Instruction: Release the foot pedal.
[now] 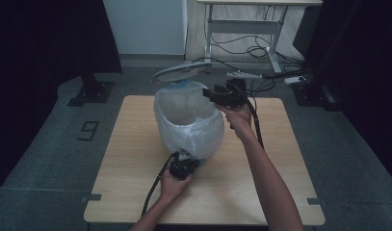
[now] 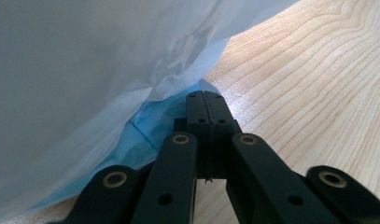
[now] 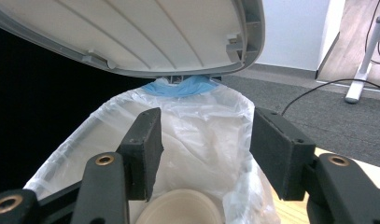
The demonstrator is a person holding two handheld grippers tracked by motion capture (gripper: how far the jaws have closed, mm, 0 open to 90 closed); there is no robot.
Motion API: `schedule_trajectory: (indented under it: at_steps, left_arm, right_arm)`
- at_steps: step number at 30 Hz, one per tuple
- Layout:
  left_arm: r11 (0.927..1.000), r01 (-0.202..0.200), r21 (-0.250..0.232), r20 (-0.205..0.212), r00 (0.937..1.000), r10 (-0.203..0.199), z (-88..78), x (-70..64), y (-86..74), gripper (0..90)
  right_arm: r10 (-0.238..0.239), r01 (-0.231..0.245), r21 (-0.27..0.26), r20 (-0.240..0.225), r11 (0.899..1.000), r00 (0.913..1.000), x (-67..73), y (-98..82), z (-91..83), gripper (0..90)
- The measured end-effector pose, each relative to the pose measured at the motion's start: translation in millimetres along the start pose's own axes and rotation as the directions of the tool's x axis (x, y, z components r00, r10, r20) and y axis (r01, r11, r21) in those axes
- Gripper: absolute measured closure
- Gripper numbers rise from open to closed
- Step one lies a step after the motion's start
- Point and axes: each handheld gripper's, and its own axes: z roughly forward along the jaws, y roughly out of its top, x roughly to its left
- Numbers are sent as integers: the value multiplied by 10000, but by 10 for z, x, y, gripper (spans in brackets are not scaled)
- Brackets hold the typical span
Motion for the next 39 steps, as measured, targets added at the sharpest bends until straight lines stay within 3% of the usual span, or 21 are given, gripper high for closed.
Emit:
schedule_trajectory:
  at_steps: [6,11,17,21,25,39]
  left_arm:
    - [10000,-21,-69,-53,10000,20,-9,0,9,887]
    - [9998,60,-187,137,9999,-58,-35,8,26,863]
    - [9993,137,-360,222,9997,-129,-80,15,45,787]
    - [9992,86,-386,183,9998,-79,-103,2,50,718]
    - [9991,103,-419,180,9998,-96,-108,-5,51,721]
    - [9984,185,-541,282,9995,-170,-135,-26,55,698]
  right_arm:
    - [-166,166,-40,10,9999,9999,-9,-31,-82,427]
    - [-227,228,-103,42,9997,9997,-20,-57,-150,427]
    - [-315,315,-165,-2,9994,9995,-28,-117,-247,424]
    - [-841,838,118,331,9964,9959,-18,-214,-297,417]
    - [-1153,1134,369,517,9929,9920,-36,-345,-371,417]
    - [-974,969,112,570,9952,9936,-197,-548,-743,417]
